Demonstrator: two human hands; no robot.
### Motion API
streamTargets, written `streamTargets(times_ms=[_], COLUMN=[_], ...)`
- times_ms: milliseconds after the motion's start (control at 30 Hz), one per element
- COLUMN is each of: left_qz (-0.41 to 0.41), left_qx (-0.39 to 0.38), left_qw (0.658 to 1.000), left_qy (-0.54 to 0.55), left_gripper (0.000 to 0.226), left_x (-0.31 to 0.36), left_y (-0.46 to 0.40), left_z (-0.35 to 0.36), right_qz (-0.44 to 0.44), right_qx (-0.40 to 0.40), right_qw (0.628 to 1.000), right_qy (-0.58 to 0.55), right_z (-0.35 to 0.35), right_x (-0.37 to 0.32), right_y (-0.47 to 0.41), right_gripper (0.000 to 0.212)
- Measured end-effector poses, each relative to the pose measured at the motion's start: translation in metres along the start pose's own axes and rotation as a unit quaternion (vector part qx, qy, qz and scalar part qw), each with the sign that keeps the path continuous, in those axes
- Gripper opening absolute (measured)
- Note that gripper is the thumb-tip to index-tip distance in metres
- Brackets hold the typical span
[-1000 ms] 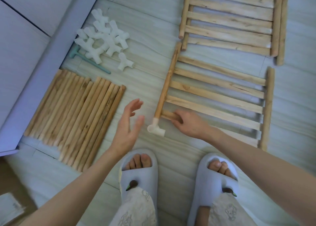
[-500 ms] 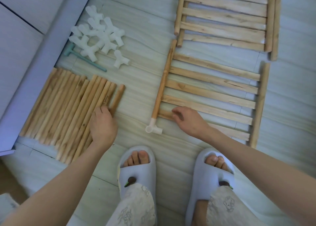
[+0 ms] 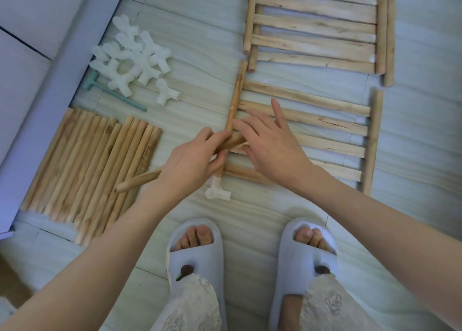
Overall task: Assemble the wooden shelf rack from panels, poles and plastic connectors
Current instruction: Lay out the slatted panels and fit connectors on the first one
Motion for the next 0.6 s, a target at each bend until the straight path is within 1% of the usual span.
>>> streamTargets(times_ms=[100, 167, 233, 300, 333, 400, 533, 600], left_qz=[0.016, 0.008, -0.003, -0.006, -0.001, 0.021, 0.084, 0.097], left_qx=[-0.044, -0.084, -0.111, -0.111, -0.108, -0.107, -0.082, -0.070], left_qw=[0.999, 0.996, 0.993, 0.993, 0.993, 0.993, 0.993, 0.993], left_qy=[0.008, -0.016, -0.038, -0.043, -0.045, -0.043, -0.033, -0.008], left_gripper=[0.038, 0.034, 0.030, 0.030, 0.030, 0.030, 0.029, 0.031], left_x=[0.010, 0.000, -0.014, -0.021, -0.020, -0.007, 0.027, 0.030], left_y=[-0.008, -0.008, -0.004, 0.000, 0.002, 0.004, 0.004, 0.003], left_z=[0.007, 0.016, 0.020, 0.021, 0.022, 0.028, 0.039, 0.037], right_qz=[0.025, 0.061, 0.119, 0.175, 0.185, 0.157, 0.080, 0.077], right_qx=[-0.093, -0.115, -0.124, -0.128, -0.141, -0.165, -0.175, -0.181], right_qw=[0.995, 0.991, 0.984, 0.975, 0.972, 0.973, 0.975, 0.972], right_qy=[-0.014, -0.043, -0.056, -0.049, -0.036, -0.022, -0.110, -0.133], right_z=[0.031, 0.045, 0.054, 0.058, 0.062, 0.067, 0.067, 0.068], right_x=[0.022, 0.040, 0.063, 0.083, 0.086, 0.076, 0.034, 0.026], right_y=[0.016, 0.035, 0.056, 0.074, 0.078, 0.077, 0.062, 0.064], right_gripper=[0.024, 0.022, 0.020, 0.020, 0.021, 0.025, 0.030, 0.028])
Point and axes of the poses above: each hand's wrist, its own y-axis away from the middle knuckle, its own z-axis out of the palm, x = y × z, the point moved 10 cm from there along -y, towards the middle knuckle, and after that the axes turned 8 degrees about y, right-handed, at the moved point
